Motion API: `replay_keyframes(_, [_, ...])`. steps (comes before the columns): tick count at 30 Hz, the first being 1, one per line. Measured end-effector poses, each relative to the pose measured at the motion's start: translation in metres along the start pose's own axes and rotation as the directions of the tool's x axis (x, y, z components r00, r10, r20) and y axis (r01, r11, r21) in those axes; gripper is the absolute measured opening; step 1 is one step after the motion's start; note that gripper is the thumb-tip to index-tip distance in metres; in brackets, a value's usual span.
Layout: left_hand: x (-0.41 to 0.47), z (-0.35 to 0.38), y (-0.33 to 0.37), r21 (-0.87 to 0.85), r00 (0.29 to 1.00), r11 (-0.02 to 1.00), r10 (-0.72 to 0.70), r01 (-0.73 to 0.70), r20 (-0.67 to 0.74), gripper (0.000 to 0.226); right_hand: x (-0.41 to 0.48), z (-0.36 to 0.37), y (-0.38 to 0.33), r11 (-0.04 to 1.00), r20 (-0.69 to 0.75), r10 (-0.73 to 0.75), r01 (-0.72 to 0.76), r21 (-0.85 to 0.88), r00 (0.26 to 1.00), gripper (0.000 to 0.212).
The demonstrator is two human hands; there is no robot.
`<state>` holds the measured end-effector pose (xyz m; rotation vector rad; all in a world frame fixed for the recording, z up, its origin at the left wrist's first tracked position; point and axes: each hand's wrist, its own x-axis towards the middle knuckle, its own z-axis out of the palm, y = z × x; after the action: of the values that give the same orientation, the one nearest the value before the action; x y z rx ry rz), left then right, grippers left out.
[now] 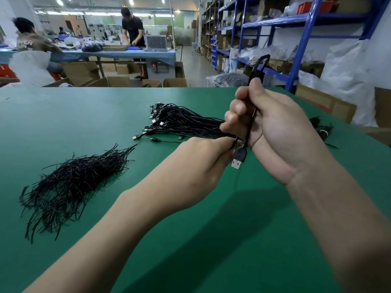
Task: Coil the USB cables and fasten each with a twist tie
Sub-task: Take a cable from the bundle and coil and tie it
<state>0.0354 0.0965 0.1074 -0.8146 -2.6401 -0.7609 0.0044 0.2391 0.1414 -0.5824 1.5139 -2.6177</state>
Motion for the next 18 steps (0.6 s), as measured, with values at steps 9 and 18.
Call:
replay_keyframes(9, [-0.006,-0.017,0.016,0.212,0.974,0.977,0.072,-0.025,-0.216,0.025,0.002,-0.008,0.008,0.792,-0.001,-0.418,0.364,-0.489,0.908,0.037])
replay_keyframes(18, [-0.003,-0.036,0.000,0.103,0.920,0.988,0.145,-0.115,-0.364,0.010,0.002,-0.013,0.014,0.630,0.250,-0.005,0.197,-0.751,0.968,0.063])
